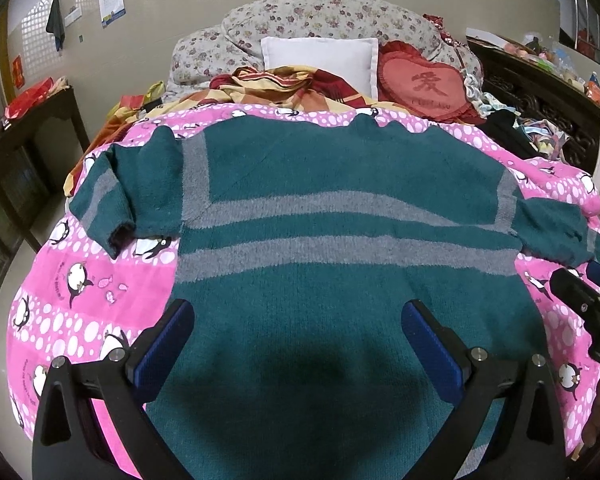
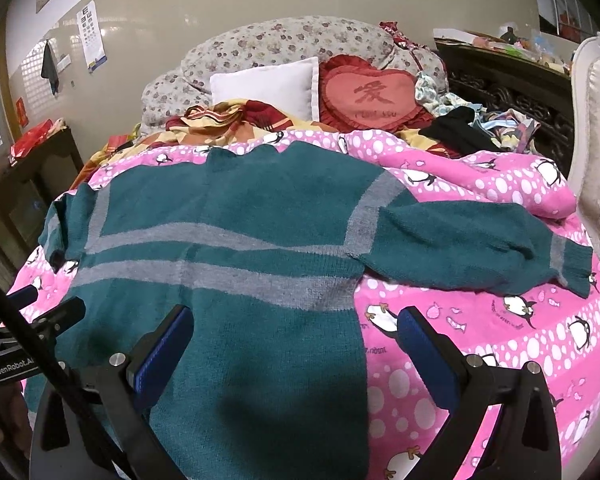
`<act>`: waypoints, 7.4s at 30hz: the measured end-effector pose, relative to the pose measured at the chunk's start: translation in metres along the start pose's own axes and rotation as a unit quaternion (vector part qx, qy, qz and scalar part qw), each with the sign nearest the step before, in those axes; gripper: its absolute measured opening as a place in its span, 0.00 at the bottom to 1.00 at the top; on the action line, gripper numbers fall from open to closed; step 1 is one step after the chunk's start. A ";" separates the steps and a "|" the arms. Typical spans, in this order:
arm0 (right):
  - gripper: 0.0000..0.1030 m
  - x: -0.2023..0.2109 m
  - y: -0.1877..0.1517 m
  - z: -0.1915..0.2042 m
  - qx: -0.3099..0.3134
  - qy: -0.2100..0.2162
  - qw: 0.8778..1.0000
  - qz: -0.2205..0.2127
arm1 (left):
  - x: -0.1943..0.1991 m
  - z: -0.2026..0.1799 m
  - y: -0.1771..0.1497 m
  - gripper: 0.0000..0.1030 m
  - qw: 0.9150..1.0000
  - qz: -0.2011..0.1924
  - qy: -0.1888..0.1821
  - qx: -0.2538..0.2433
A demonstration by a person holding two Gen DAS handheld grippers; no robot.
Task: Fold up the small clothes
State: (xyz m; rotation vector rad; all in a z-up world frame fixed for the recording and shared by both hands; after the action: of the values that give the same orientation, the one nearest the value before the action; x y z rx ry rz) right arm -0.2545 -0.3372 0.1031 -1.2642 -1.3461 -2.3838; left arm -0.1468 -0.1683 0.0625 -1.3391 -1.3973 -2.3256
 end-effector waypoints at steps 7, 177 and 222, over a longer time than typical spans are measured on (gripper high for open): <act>1.00 -0.002 0.000 -0.001 -0.003 -0.003 1.000 0.002 | -0.004 -0.004 0.002 1.00 1.000 0.002 0.002 -0.004; 0.12 -0.120 0.122 0.059 0.107 0.070 0.992 0.000 | -0.046 0.167 0.046 1.00 0.995 0.007 0.082 0.047; 0.12 -0.130 0.143 0.006 0.050 0.076 0.996 -0.009 | -0.152 0.147 0.139 0.12 0.998 0.007 -0.003 -0.058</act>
State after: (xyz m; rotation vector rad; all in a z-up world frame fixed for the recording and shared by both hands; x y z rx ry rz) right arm -0.0992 -0.4534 0.1046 -1.0270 -1.4156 -2.3391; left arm 0.1053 -0.1840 0.0695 -1.3834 -1.2663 -2.4296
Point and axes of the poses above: each gripper's, at about its wrist camera, not at the fingertips, and x roughly against the way its jaws point, z to its left, y to its top, the point moved 3 cm from there along -x, roughly the way its jaws point, and after that the axes turned 14 degrees about -x, right-handed, at the moved point
